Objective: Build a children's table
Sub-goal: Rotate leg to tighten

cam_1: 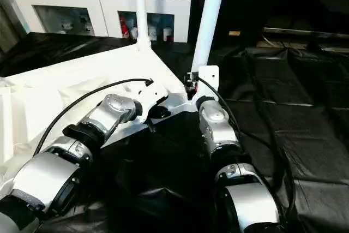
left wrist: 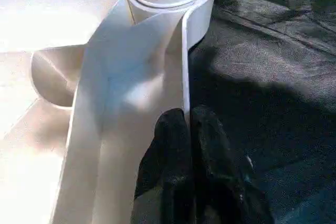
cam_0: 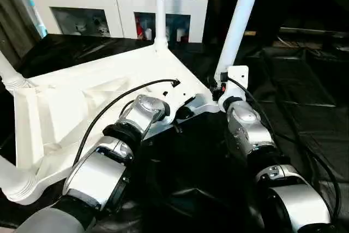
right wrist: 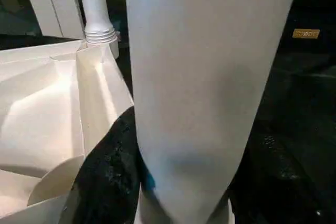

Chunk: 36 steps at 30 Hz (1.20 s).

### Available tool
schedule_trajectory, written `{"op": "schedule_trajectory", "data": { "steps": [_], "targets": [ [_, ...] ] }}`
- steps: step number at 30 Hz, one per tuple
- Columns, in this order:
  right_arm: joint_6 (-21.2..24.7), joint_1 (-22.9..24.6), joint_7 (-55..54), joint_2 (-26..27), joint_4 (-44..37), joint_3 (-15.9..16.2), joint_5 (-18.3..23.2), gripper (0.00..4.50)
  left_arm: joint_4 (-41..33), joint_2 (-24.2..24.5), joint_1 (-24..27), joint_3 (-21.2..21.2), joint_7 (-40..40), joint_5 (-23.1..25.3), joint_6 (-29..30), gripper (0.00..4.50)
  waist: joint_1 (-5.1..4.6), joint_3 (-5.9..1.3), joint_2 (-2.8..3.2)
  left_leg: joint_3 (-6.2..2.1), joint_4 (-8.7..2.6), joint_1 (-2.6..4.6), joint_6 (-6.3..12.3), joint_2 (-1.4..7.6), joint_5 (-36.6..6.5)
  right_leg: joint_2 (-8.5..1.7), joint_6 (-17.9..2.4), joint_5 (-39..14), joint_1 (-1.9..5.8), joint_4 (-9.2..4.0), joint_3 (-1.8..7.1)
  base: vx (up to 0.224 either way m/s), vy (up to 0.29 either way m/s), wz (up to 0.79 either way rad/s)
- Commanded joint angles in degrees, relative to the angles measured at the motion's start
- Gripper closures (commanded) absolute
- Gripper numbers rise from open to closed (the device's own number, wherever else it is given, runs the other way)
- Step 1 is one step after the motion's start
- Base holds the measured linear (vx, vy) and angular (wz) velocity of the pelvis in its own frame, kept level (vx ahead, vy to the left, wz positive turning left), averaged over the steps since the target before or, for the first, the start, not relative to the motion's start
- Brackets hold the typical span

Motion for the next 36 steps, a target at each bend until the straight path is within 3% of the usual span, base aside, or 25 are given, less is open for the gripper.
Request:
{"op": "schedule_trajectory", "data": {
  "steps": [1, 7, 8, 9, 12, 14, 15, 17, 20, 24, 26, 28, 31, 33, 36],
  "targets": [
    [4.82, 3.57, -1.03, 2.00, 8.10, 0.09, -0.16, 2.64, 0.32, 0.39, -2.93, 1.28, 3.46, 0.64, -0.46, 4.50, -0.03, -3.02, 0.72, -1.34, -5.21, 0.92, -1.19, 1.91, -22.50, -2.82, -12.24, -17.02, 1.36, -4.98, 1.69, 0.000, 0.000, 0.00],
    [4.25, 2.46, 0.77, 2.50, 8.94, 0.55, -1.11, 2.64, 0.99, 0.30, -3.28, 1.30, 4.00, 0.56, -0.66, 4.50, -0.22, -2.76, 0.67, -1.66, -5.42, 1.24, -1.95, 1.93, -26.88, -2.89, -10.27, -23.43, 0.88, -5.66, 1.61, 0.000, 0.000, 0.00],
    [4.22, 2.47, 0.87, 2.51, 8.91, 0.56, -1.10, 2.64, 0.99, 0.30, -3.28, 1.30, 4.00, 0.56, -0.66, 4.50, -0.20, -2.82, 0.66, -1.67, -5.41, 1.21, -1.91, 1.94, -26.63, -2.92, -10.25, -23.11, 0.91, -5.65, 1.66, 0.000, 0.000, 0.00],
    [3.73, 2.55, 2.28, 2.58, 8.48, 0.78, -1.12, 2.29, 1.09, 0.38, -3.32, 1.30, 3.92, 0.53, -0.86, 4.50, -0.16, -2.81, 0.67, -1.63, -5.45, 1.18, -1.85, 1.97, -26.26, -2.90, -10.37, -22.44, 0.89, -5.62, 1.69, 0.000, 0.000, 0.00],
    [2.65, 2.62, 3.82, 2.49, 7.62, 1.12, -1.18, 1.91, 1.31, 0.64, -3.30, 1.34, 3.38, 0.44, -1.93, 4.50, -0.14, -2.81, 0.70, -1.55, -5.43, 1.12, -1.62, 1.94, -26.00, -2.91, -10.72, -21.51, 0.97, -5.62, 1.71, 0.000, 0.000, 0.00],
    [1.97, 2.38, 4.75, 2.39, 7.48, 1.01, -1.04, 1.76, 1.44, 0.79, -3.36, 1.41, 2.75, 0.23, -2.79, 4.50, -0.08, -2.96, 0.93, -1.54, -5.42, 1.02, -1.38, 1.96, -24.87, -3.01, -11.33, -20.09, 1.14, -5.52, 1.74, 0.000, 0.000, 0.00],
    [1.40, 2.20, 5.70, 2.32, 7.27, 0.86, -0.80, 1.76, 1.34, 0.92, -3.34, 1.47, 2.13, 0.03, -3.47, 4.50, -0.15, -3.04, 0.72, -1.55, -5.45, 0.72, -1.16, 1.95, -23.68, -2.99, -11.63, -18.43, 1.49, -5.33, 1.65, 0.000, 0.000, 0.00],
    [0.72, 2.02, 7.63, 2.26, 6.51, 0.50, -0.13, 1.47, 1.10, 1.16, -3.26, 1.54, 1.58, -0.15, -4.13, 4.50, -0.11, -3.05, 0.76, -1.44, -5.47, 0.52, -0.44, 1.94, -21.76, -3.03, -12.06, -17.12, 1.75, -5.17, 1.60, 0.000, 0.000, 0.00],
    [-0.35, 2.50, 11.98, 1.28, 2.86, 0.50, 0.60, 1.38, -0.32, 1.77, -2.37, 1.79, -1.13, -1.01, -6.72, 4.50, 0.05, -3.18, 0.83, -1.21, -5.26, 0.62, 0.64, 1.98, -19.61, -3.07, -12.90, -15.34, 1.85, -5.16, 1.64, 0.000, 0.000, 0.00],
    [-0.19, 3.52, 16.30, 0.03, -0.77, 0.54, 1.66, 0.99, -1.42, 2.28, -1.52, 2.08, -3.37, -1.77, -8.40, 4.50, 0.20, -3.59, 0.93, -0.99, -4.66, 0.18, 2.92, 2.03, -13.15, -3.09, -15.61, -6.45, 2.50, -3.98, 1.53, 0.000, 0.000, 0.00],
    [1.01, 5.16, 20.76, -1.70, -4.93, 1.16, 2.63, 0.65, -2.50, 2.85, -0.49, 2.22, -6.06, -2.45, -10.82, 4.50, 0.50, -3.70, 0.93, -0.81, -4.30, 0.26, 4.51, 2.03, -10.45, -3.05, -16.74, -2.43, 2.66, -3.63, 1.49, 0.027, -0.001, -0.01],
    [2.90, 7.33, 26.03, -4.19, -9.58, 2.45, 3.40, 0.60, -3.65, 3.44, 0.75, 2.27, -9.31, -3.30, -13.09, 4.50, 0.69, -4.21, 0.57, -0.73, -3.64, 0.04, 7.31, 2.01, -4.73, -2.92, -18.28, 6.47, 3.08, -2.50, 1.38, 0.000, 0.000, 0.00],
    [4.53, 9.28, 30.43, -6.37, -13.45, 3.52, 3.88, 0.53, -4.37, 3.96, 1.78, 2.21, -12.32, -3.96, -15.08, 4.50, 1.32, -4.76, 0.80, -0.71, -2.63, -0.05, 11.26, 2.01, 1.97, -2.68, -19.51, 15.84, 2.95, -1.30, 1.18, 0.000, 0.000, 0.00],
    [6.13, 11.45, 35.16, -9.17, -17.61, 4.56, 4.69, 0.53, -4.89, 4.72, 2.75, 1.71, -14.65, -3.94, -16.11, 4.50, 1.79, -4.49, 0.85, -0.53, -2.46, -0.19, 12.34, 2.27, 1.84, -2.75, -19.85, 15.19, 2.67, -1.24, 1.03, 0.000, 0.000, 0.00],
    [9.00, 14.73, 42.17, -13.94, -24.11, 5.22, 6.82, 0.53, -6.18, 5.98, 4.70, 1.01, -19.44, -4.62, -18.96, 4.50, 2.48, -4.21, 0.80, -0.45, -2.63, 0.02, 11.33, 2.50, -2.06, -2.79, -19.30, 8.81, 2.61, -1.75, 1.05, 0.000, 0.000, 0.00]
  ]
}}
